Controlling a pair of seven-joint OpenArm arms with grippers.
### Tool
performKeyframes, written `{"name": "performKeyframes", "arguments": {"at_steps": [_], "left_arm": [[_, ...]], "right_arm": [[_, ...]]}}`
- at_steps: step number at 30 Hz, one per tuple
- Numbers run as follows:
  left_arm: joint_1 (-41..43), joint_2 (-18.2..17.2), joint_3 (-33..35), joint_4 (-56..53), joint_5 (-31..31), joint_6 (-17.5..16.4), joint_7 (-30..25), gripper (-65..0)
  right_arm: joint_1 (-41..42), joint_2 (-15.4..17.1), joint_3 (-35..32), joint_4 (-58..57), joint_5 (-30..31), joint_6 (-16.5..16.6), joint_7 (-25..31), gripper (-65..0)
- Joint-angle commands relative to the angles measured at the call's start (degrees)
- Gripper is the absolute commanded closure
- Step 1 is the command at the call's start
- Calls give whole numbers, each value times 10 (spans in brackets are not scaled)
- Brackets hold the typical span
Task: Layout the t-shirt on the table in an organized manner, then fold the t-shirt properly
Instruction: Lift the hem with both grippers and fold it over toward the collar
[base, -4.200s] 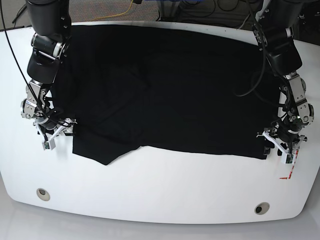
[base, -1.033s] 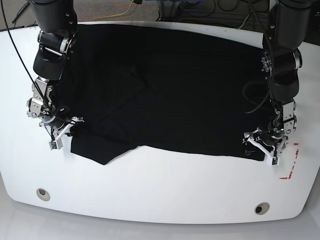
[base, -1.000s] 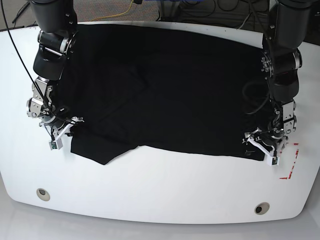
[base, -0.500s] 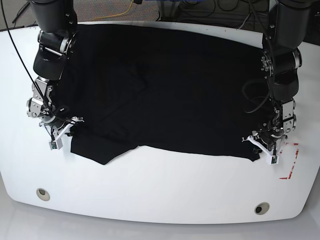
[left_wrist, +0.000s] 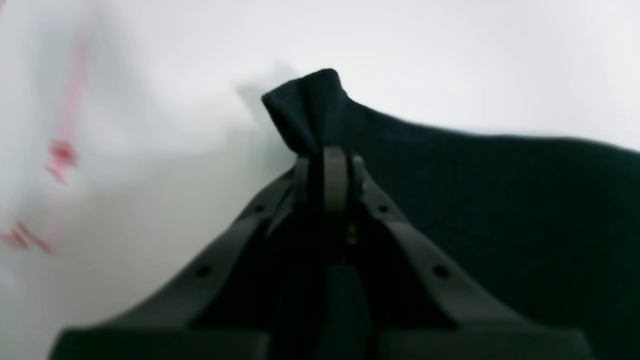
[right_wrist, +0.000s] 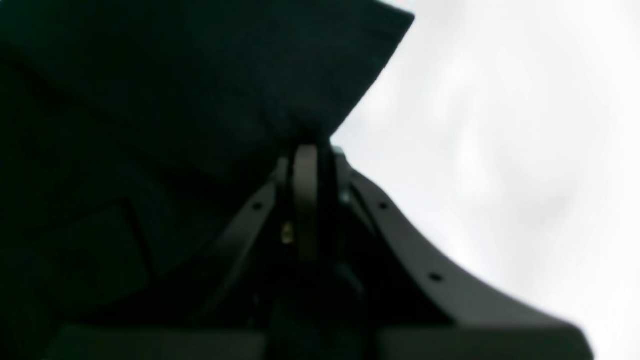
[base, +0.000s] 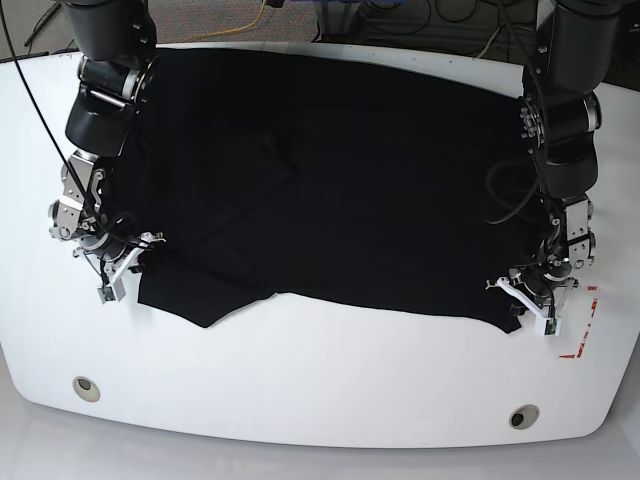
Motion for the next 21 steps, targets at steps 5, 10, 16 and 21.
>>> {"name": "performKeyframes", "arguments": {"at_steps": [5,10,16,21], "left_arm": [[27,-6,-1,91,-46,0,-11,0],[60,-8,-1,161,-81,-1,54,0],[120,-11,-1,260,-102,-1,103,0],[171,-11,-1,343,-102,-1,141,0]], "right_arm": [[15,1,2,98,6,1,-50,0],[-7,-2,2,167,6,1,-92,0],[-46,-5,2,238,6,1,-123,0],[-79,-17,2,287,6,1,-146,0]]}}
